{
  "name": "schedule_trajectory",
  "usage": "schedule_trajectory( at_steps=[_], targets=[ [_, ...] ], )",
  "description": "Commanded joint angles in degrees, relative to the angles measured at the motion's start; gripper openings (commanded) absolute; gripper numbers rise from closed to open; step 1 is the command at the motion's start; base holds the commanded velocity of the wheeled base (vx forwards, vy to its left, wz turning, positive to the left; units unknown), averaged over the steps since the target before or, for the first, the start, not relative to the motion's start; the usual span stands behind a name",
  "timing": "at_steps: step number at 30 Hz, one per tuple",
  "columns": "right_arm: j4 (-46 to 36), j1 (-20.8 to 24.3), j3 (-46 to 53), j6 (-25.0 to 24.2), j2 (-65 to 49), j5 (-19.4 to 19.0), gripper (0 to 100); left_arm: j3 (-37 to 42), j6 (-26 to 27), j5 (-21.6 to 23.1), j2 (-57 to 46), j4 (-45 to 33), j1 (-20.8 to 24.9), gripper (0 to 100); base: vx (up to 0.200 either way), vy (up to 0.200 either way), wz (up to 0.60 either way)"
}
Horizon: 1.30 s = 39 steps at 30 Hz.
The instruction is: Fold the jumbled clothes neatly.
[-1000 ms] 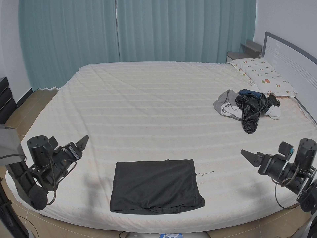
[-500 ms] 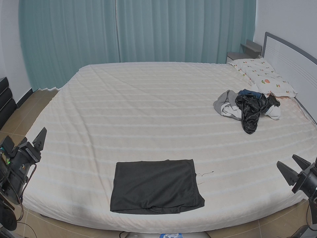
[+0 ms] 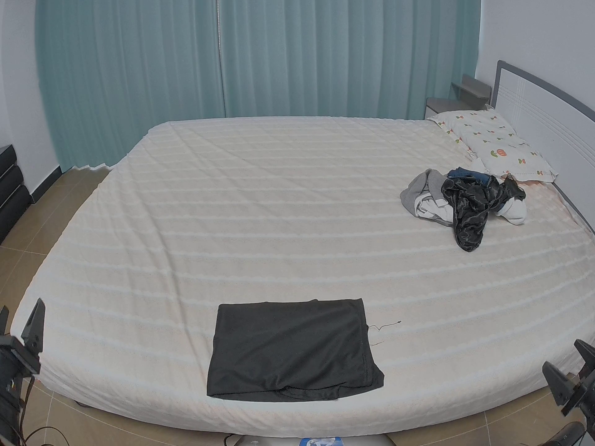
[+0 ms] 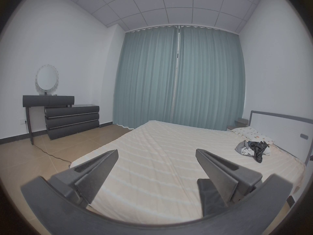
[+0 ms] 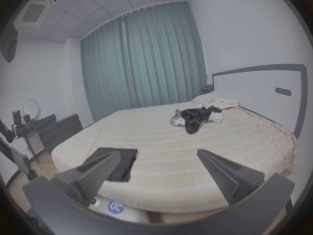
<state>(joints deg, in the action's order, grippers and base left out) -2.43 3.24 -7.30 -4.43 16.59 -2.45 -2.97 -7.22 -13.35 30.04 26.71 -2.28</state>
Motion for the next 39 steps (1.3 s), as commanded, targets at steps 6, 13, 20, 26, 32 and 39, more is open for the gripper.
schedule_trajectory(
  at_steps=[6,13,20,26,32,39],
  targets=[
    [-3.7,-3.1,1.2,3.5,-16.6,1.4,100,3.0,4.7,-0.2,-26.1,-11.9,0.2,100,0.0,0.0,0.0],
    [4.1,-3.1,7.1,6.6,-16.6,1.4,100,3.0,5.8,-0.2,-30.0,-18.4,2.4,100,0.0,0.0,0.0],
    [2.5,-3.2,7.2,6.6,-16.5,1.1,100,3.0,5.5,2.5,-30.0,-22.5,2.4,100,0.0,0.0,0.0],
    [2.3,-3.2,7.2,5.6,-16.5,2.4,100,3.0,6.1,6.1,-30.0,-22.6,2.4,100,0.0,0.0,0.0],
    [2.2,-3.3,7.1,5.3,-16.4,2.4,100,3.0,4.1,12.6,-29.9,-22.8,2.4,100,0.0,0.0,0.0],
    [2.2,-3.3,7.1,5.8,-16.4,2.5,100,3.0,6.0,14.3,-29.9,-26.4,2.4,100,0.0,0.0,0.0]
  ],
)
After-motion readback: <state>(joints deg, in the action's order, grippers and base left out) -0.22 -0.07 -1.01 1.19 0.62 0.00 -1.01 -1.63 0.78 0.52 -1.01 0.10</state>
